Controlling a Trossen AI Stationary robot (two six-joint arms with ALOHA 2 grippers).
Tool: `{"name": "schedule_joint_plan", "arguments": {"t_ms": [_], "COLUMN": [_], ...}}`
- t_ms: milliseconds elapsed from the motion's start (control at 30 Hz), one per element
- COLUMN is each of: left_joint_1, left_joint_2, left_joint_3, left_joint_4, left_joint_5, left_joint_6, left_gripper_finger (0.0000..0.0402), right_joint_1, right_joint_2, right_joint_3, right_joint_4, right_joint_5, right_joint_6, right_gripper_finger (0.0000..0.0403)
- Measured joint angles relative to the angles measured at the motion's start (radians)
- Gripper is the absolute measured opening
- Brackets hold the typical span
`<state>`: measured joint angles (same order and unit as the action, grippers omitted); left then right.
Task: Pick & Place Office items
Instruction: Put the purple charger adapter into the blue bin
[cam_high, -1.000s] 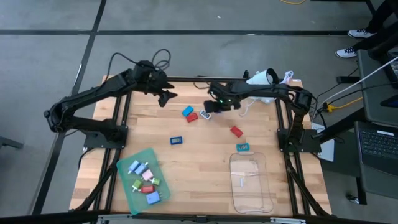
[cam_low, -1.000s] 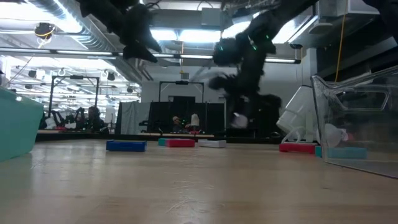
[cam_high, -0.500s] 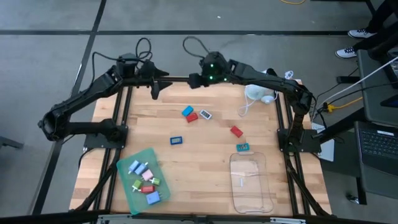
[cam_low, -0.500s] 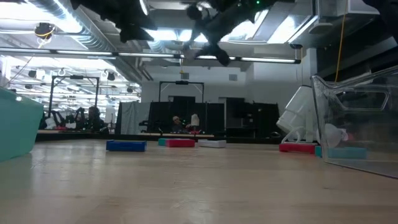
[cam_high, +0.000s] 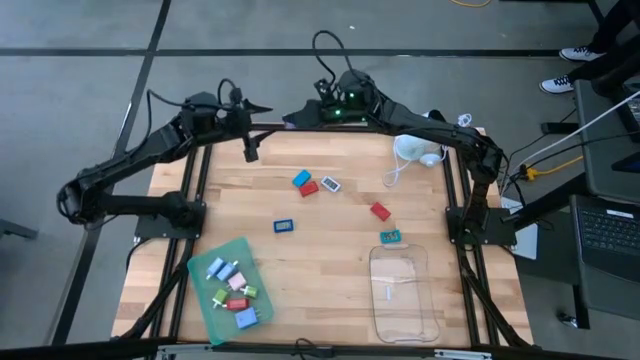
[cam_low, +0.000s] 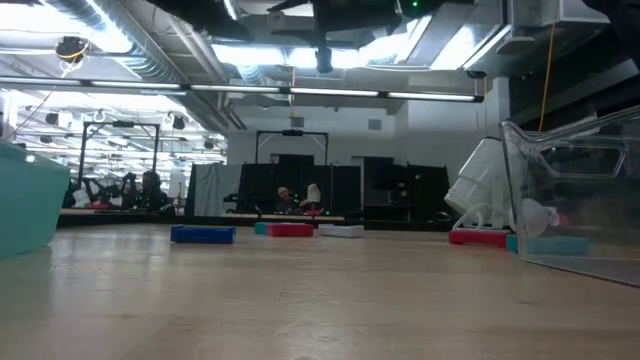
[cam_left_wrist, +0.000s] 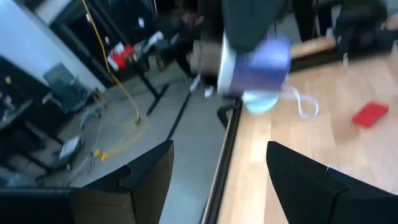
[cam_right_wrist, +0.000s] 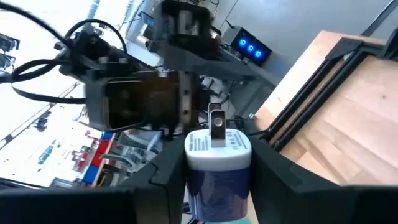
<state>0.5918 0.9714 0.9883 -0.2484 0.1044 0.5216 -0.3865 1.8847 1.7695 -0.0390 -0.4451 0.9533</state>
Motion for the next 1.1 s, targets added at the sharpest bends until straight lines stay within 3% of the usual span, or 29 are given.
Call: {"name": "schedule_joint_plan", "arguments": {"t_ms": [267,667,1100], "left_joint_1": [-0.042,-0.044,-0.066], "left_joint_2": [0.007,0.078,0.108], "left_joint_3": [0.000,0.000,0.000], "left_joint_4": [0.181,0.206,0.255], "left_joint_5": [0.005,0.084,0.085], "left_joint_6": [-0.032,-0.083,-0.117], "left_gripper_finger": [0.0251,0.0252,0.0252], "right_joint_1": [-0.009,-0.008,0.003], "right_joint_2": [0.000,0.000,0.000], "right_joint_3": [0.000,0.000,0.000], "right_joint_4": [-0.002,0.050,0.059], "right_joint_5": [-0.030,-0.040,-0.046], "right_joint_6": [0.008,0.031,0.035], "right_gripper_finger": [0.0132,0.0132,0.0132]}}
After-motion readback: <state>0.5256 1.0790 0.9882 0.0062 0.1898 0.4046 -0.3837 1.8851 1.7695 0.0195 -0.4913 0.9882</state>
